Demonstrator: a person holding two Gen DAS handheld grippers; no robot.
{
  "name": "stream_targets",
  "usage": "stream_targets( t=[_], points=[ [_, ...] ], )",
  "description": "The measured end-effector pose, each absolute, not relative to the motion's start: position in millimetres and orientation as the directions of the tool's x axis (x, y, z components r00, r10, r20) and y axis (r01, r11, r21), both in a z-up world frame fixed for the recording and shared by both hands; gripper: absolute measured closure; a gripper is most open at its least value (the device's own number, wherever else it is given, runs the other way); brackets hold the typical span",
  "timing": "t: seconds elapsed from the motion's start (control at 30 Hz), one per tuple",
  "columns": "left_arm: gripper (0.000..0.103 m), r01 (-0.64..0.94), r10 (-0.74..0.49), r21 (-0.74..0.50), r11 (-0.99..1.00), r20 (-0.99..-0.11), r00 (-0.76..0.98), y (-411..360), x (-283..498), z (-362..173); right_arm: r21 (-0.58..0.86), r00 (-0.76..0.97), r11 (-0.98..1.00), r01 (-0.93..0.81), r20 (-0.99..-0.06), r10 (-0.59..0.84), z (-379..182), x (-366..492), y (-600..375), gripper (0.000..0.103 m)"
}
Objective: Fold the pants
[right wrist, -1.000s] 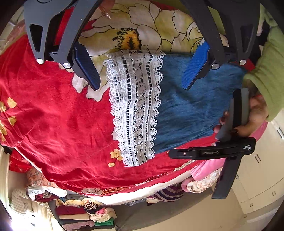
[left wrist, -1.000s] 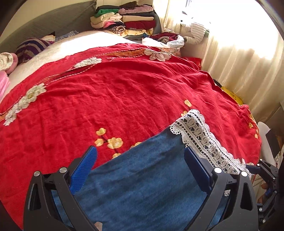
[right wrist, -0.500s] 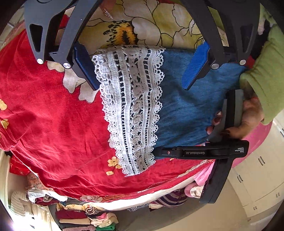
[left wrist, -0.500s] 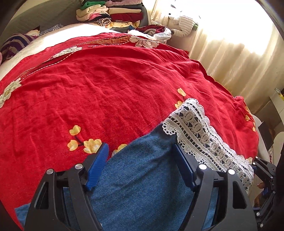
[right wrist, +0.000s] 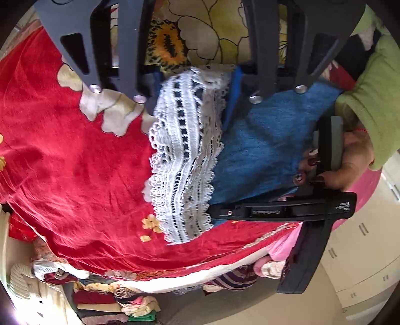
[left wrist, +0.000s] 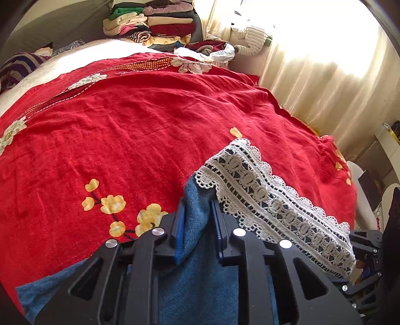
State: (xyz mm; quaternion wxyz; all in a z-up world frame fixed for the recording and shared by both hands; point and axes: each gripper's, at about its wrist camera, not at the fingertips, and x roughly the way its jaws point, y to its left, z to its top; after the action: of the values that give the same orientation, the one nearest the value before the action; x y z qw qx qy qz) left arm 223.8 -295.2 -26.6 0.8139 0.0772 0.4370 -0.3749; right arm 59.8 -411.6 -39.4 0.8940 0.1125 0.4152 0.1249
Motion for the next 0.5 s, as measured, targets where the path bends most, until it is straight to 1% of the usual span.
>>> stream_targets(
  t=[0.03, 0.1, 0.2, 0.37, 0.5],
  points=[
    [0.091, 0.675, -0.552, -0.212, 0.706, -0.763, 0.338, -292.7, 223.2, -24.9, 0.309, 0.628, 0.940, -0.146, -0.705, 0.329, -35.9, 58.9, -409.5, 0.080],
    [0.092, 0.668, -0.586, -0.249, 0.701, -0.734, 0.342, -282.8, 221.4, -17.2, 0.308, 0.642, 0.935, -0.175, -0.685, 0.345, -26.8, 57.4, -404.3, 0.080],
    [0.092, 0.666, -0.632, -0.283, 0.690, -0.685, 0.363, -265.3, 217.0, -2.6, 0.299, 0.657, 0.927, -0.227, -0.656, 0.372, -11.9, 54.2, -392.6, 0.080],
    [0.093, 0.635, -0.672, -0.338, 0.695, -0.620, 0.405, -222.3, 209.8, 20.4, 0.267, 0.664, 0.909, -0.320, -0.621, 0.416, 10.4, 49.4, -365.1, 0.080],
    [0.093, 0.604, -0.667, -0.355, 0.714, -0.608, 0.431, -191.1, 206.7, 25.1, 0.236, 0.647, 0.894, -0.382, -0.622, 0.441, 18.6, 48.8, -336.7, 0.080]
  ],
)
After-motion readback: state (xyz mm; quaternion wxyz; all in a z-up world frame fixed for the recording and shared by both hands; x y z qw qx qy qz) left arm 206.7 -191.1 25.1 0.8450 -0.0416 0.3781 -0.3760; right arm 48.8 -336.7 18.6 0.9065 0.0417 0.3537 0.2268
